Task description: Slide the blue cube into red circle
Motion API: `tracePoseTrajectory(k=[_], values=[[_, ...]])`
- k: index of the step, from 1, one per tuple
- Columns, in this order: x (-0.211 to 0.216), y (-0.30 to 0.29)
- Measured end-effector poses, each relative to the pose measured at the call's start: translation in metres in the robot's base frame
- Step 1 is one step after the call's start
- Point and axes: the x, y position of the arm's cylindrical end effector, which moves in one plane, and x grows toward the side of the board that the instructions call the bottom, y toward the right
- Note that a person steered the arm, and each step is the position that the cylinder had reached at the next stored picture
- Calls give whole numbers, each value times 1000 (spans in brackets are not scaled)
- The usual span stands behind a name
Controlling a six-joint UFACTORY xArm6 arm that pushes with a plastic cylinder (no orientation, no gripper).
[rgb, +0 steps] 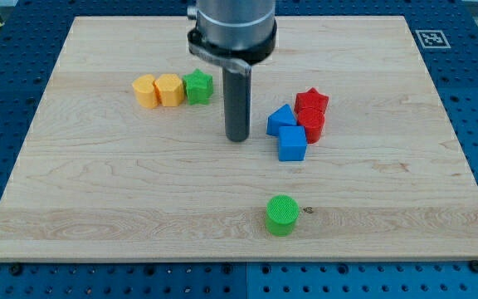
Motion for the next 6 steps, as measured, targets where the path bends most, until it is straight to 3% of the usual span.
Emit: tracePoseTrajectory(k=[1, 3, 6], values=[[29, 18], [34, 78], [27, 72]])
